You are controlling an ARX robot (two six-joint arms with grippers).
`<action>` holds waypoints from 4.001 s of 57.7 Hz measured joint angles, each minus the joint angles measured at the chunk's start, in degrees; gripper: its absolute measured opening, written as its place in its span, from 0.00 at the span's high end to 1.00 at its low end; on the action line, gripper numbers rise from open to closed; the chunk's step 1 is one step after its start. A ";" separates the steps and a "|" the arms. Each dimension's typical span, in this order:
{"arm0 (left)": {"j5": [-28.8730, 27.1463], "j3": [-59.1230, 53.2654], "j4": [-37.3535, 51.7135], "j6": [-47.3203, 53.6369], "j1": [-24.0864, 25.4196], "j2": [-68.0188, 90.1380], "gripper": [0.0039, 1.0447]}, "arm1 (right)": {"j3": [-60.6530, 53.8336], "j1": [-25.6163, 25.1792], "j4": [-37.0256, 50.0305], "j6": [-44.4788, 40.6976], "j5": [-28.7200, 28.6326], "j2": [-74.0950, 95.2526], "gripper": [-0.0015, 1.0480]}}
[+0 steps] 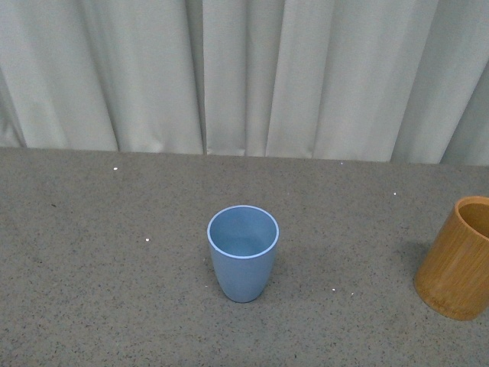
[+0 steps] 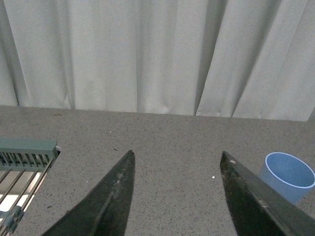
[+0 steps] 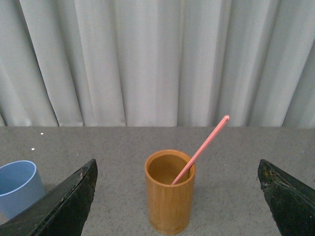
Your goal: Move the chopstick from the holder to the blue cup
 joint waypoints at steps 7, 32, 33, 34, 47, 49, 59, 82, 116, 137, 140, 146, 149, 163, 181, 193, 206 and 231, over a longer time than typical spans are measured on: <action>0.04 0.00 0.00 0.00 0.00 -0.02 0.29 | 5.01 -8.31 12.33 4.28 -6.86 15.19 0.09; 0.00 0.00 -0.02 0.07 0.00 -0.04 0.06 | 33.86 -17.29 21.70 5.16 -3.80 69.59 0.09; 0.00 0.00 -0.02 0.07 0.00 -0.04 0.06 | 34.25 -16.92 21.77 5.25 -3.08 70.34 0.09; 0.00 0.00 -0.02 0.07 0.00 -0.04 0.06 | 34.38 -16.70 21.84 5.31 -2.73 70.66 0.09; -0.02 0.00 -0.02 0.04 0.00 -0.04 0.06 | 34.34 -9.84 25.27 5.70 4.55 75.47 0.09; -0.02 0.00 -0.04 0.04 0.00 -0.04 0.06 | 33.79 -8.72 26.32 5.92 5.68 76.52 0.09; -0.02 0.00 -0.04 0.07 0.00 -0.04 0.06 | 31.54 -6.08 29.66 9.09 11.45 83.32 0.09; -0.02 0.00 -0.04 0.07 0.00 -0.04 0.06 | 33.40 -1.84 32.87 10.93 17.14 92.06 0.09; -0.02 0.00 -0.04 0.07 0.00 -0.04 0.06 | 40.68 -0.72 33.70 11.52 22.18 101.00 0.09; -0.02 0.00 -0.04 0.07 0.00 -0.04 0.06 | 41.72 1.55 33.70 12.07 23.56 104.19 0.52; -0.02 0.00 -0.04 0.07 0.00 -0.04 0.06 | 41.72 1.62 33.90 12.09 23.43 104.52 0.59; -0.02 0.00 -0.04 0.07 0.00 -0.04 0.06 | 41.72 1.62 34.51 12.02 23.28 105.15 0.79; -0.02 0.00 -0.04 0.07 0.00 -0.04 0.06 | 41.70 1.62 34.80 12.02 23.21 105.15 0.88; -0.02 0.00 -0.04 0.07 0.00 -0.04 0.06 | 41.75 1.77 36.17 12.28 21.79 105.18 0.99; -0.02 0.00 -0.04 0.07 0.00 -0.04 0.06 | 41.05 2.62 40.50 8.59 19.41 104.65 0.99; -0.02 0.00 -0.04 0.07 0.00 -0.04 0.06 | 40.98 2.27 40.28 7.87 17.62 100.78 0.99; -0.02 0.00 -0.04 0.07 0.00 -0.04 0.06 | 40.85 1.05 39.32 7.02 15.72 95.21 0.99; -0.02 0.00 -0.04 0.07 0.00 -0.04 0.06 | 42.27 -1.51 33.11 7.98 11.19 83.78 0.99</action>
